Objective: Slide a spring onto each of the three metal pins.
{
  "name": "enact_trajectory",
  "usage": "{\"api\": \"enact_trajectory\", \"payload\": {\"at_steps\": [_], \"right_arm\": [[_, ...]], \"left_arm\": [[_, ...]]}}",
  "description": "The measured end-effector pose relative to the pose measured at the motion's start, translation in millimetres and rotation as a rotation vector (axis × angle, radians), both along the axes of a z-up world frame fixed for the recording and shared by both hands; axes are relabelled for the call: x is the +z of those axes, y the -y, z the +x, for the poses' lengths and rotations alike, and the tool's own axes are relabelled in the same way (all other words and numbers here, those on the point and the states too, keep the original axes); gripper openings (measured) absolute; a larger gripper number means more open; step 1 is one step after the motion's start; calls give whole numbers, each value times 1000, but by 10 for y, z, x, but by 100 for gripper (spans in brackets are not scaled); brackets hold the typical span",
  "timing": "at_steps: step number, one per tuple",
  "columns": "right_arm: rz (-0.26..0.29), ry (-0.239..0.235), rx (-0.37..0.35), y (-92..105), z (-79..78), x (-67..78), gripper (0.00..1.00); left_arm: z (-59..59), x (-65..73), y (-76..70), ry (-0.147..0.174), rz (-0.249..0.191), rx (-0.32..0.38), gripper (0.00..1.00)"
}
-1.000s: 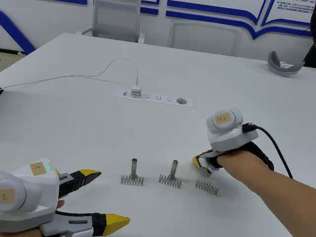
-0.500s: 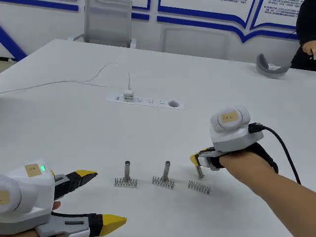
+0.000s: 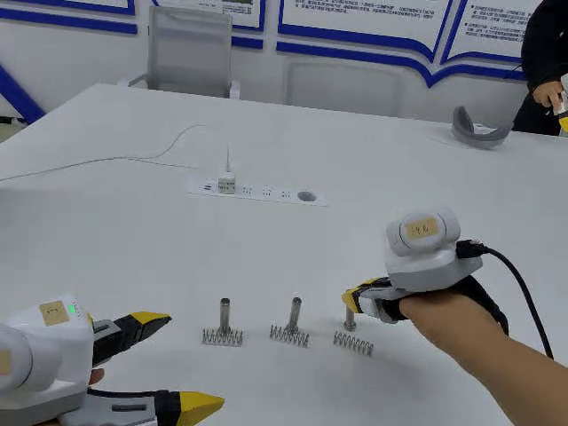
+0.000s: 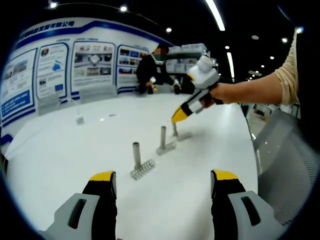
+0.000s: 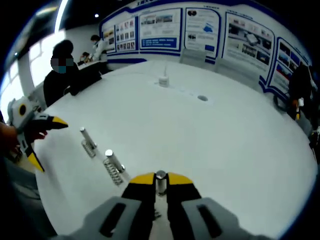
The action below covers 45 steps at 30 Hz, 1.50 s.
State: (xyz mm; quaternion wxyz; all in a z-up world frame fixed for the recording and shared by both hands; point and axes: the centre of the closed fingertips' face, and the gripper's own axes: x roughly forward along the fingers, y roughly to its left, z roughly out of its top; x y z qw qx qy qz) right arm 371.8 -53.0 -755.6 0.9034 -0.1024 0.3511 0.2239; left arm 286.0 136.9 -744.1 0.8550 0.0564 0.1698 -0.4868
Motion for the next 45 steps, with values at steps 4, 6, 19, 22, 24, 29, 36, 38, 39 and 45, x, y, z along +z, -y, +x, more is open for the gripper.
{"api": "enact_trajectory", "payload": {"at_steps": [4, 6, 19, 22, 24, 29, 36, 38, 39, 45], "right_arm": [[1, -3, 0, 13, -19, -1, 9], [1, -4, 1, 13, -34, -5, 9], [6, -20, -3, 39, -87, -14, 9], [7, -27, -7, 38, -91, -15, 9], [7, -30, -8, 36, -99, -16, 9], [4, -31, -13, 38, -99, -15, 9], [6, -13, 4, 25, -95, -7, 9], [8, -13, 9, 22, -99, -7, 9], [7, -11, 12, 24, -97, -5, 9], [11, -1, 26, 14, -106, 17, 12]], "left_arm": [[-11, 11, 15, 2, 0, -4, 78], [-13, 13, 22, 3, 1, -6, 78], [-16, -1, 44, 4, -1, -14, 78], [-17, -3, 47, 5, 0, -17, 78], [-14, -3, 43, 4, -1, -16, 78], [-7, -14, 42, 3, 1, -16, 78], [-2, -17, 39, 5, 1, -18, 78], [-5, -13, 44, 7, 1, -19, 78], [-6, -13, 45, 7, 1, -20, 78], [-10, -17, 56, 7, 2, -22, 79]]}}
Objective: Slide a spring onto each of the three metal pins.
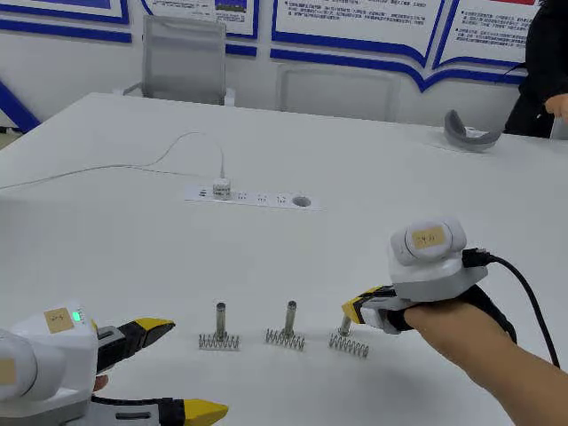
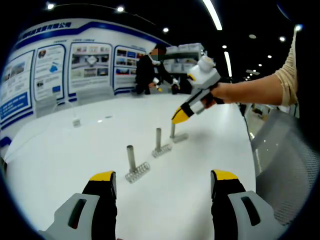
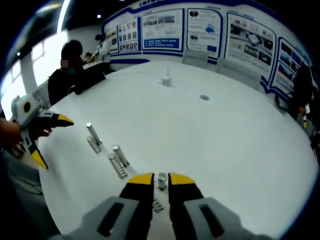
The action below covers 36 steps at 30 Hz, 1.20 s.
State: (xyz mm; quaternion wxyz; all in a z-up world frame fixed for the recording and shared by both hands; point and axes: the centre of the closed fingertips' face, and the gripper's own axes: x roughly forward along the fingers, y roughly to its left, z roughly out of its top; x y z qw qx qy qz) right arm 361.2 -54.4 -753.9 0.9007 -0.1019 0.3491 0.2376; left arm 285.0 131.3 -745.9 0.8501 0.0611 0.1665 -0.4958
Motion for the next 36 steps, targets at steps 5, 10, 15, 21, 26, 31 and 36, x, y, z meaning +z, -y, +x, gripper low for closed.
{"api": "enact_trajectory", "payload": {"at_steps": [5, 10, 15, 21, 26, 31, 36], "right_arm": [[10, 21, 5, 16, -11, 60, 14], [17, 49, 32, 41, -58, 121, 17], [33, 46, 58, 111, -126, 81, 17], [35, 31, 110, 136, -208, 6, 17], [33, -6, 166, 134, -285, -128, 16], [8, -32, 211, 123, -320, -227, 16], [1, -61, 254, 79, -349, -306, 15]], "left_arm": [[5, 10, 4, 3, -1, 0, 79], [5, 19, 3, 4, -2, 1, 79], [-12, 32, 11, 4, -1, 2, 79], [-22, 43, 24, 4, -1, 2, 79], [-21, 42, 22, 5, 0, 1, 79], [-18, 37, 16, 1, 0, 3, 79], [-12, 20, 6, -3, 2, 5, 79]]}}
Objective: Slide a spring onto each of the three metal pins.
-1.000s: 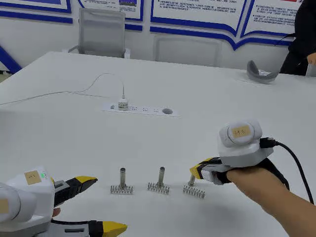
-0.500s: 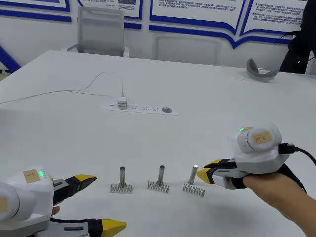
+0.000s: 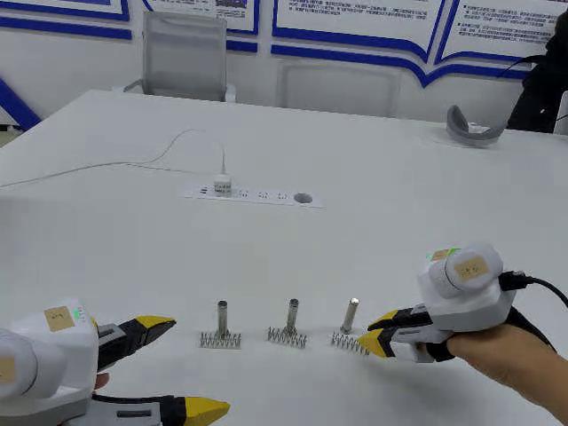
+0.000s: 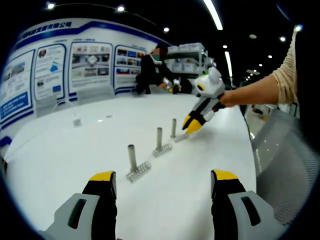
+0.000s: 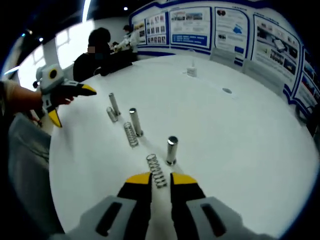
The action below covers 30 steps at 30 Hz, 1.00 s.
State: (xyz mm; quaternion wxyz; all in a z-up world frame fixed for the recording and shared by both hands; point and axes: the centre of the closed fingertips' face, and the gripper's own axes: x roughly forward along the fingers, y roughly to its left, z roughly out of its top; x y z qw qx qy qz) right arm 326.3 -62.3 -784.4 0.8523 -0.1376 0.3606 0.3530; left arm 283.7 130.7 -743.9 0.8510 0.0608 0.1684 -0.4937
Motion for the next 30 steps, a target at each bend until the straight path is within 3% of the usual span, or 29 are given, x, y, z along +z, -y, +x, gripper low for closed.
{"api": "enact_trajectory", "payload": {"at_steps": [8, 11, 30], "right_arm": [[-48, -21, 67, -37, -22, -73, 14], [-110, -12, 117, -29, -30, -105, 12], [-213, -80, 214, -31, -41, -210, 12]], "left_arm": [[-7, -20, -10, -7, 3, 2, 79], [-4, -26, -13, -8, 4, 2, 79], [-24, -31, -24, -8, 0, 0, 78]]}}
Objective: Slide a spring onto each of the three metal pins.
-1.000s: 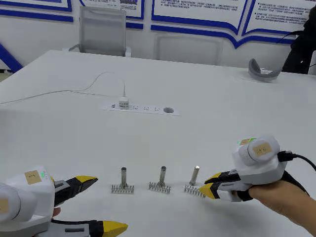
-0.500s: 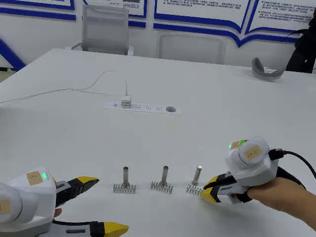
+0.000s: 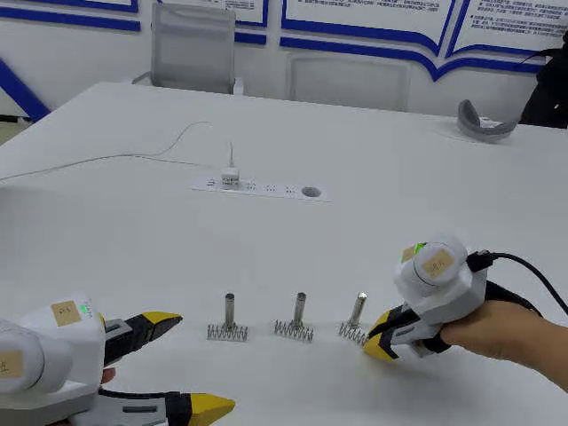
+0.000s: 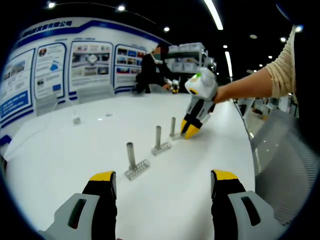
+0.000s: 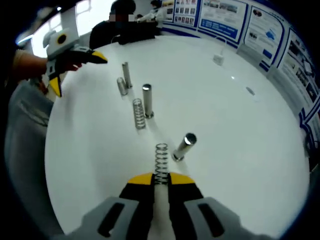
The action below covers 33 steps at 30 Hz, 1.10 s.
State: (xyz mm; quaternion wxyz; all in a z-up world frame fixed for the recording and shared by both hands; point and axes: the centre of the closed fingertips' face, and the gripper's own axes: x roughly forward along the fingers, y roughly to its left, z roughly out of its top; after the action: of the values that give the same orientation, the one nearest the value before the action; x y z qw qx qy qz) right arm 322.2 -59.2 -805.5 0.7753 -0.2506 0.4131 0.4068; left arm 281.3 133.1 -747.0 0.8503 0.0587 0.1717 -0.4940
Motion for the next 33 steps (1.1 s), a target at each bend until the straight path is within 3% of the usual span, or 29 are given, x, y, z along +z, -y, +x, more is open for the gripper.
{"api": "enact_trajectory", "payload": {"at_steps": [8, 14, 33], "right_arm": [[-3, -17, -8, 1, -12, 0, 12], [-3, -19, 23, -34, -134, 65, 11], [-13, -6, 218, -416, -458, 317, 11]], "left_arm": [[-26, 33, 34, 6, -5, -12, 78], [-65, 68, 110, 14, -6, -35, 77], [-201, 7, 539, 25, 26, -179, 68]]}}
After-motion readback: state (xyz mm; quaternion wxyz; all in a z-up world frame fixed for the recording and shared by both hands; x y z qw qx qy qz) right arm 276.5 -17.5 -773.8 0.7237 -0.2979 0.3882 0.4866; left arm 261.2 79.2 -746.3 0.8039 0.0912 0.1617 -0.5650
